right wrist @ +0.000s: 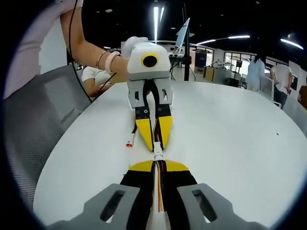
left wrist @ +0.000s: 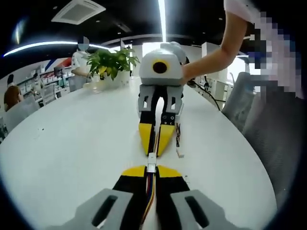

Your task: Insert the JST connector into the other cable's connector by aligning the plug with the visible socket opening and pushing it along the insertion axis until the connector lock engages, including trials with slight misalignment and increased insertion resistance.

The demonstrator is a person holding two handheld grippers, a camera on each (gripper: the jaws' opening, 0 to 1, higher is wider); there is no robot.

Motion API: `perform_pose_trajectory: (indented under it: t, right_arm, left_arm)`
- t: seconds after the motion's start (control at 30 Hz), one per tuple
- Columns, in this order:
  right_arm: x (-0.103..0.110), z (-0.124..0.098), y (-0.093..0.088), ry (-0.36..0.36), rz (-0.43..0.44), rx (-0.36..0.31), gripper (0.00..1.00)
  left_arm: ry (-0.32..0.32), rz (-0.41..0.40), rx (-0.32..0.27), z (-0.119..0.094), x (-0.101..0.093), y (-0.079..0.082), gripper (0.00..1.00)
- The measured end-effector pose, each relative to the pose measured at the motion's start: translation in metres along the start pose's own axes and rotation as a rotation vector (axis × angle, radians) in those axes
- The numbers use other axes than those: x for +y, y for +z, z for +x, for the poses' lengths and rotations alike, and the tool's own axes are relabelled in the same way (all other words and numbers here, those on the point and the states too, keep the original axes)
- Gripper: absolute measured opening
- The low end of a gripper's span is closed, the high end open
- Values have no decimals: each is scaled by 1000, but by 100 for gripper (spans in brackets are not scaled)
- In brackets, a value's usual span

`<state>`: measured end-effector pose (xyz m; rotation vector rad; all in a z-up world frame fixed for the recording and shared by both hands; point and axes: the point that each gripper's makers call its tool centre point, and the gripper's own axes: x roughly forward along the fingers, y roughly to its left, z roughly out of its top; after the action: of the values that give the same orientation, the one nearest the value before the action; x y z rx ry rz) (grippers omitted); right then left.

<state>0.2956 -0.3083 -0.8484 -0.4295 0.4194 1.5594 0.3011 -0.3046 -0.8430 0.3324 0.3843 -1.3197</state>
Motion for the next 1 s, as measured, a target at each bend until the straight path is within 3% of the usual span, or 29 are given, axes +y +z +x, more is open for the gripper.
perform_pose_trajectory:
  t: [0.4, 0.63, 1.0]
  right_arm:
    - [-5, 1, -5, -17, 19, -8, 5]
    - [-9, -4, -5, -41, 37, -5, 15]
    - [-5, -29, 20, -114, 22, -51, 17]
  left_arm:
    - [32, -34, 20, -1, 3, -1, 4]
    - [53, -62, 26, -7, 3, 2, 13]
    - [106, -35, -10, -30, 1, 24, 19]
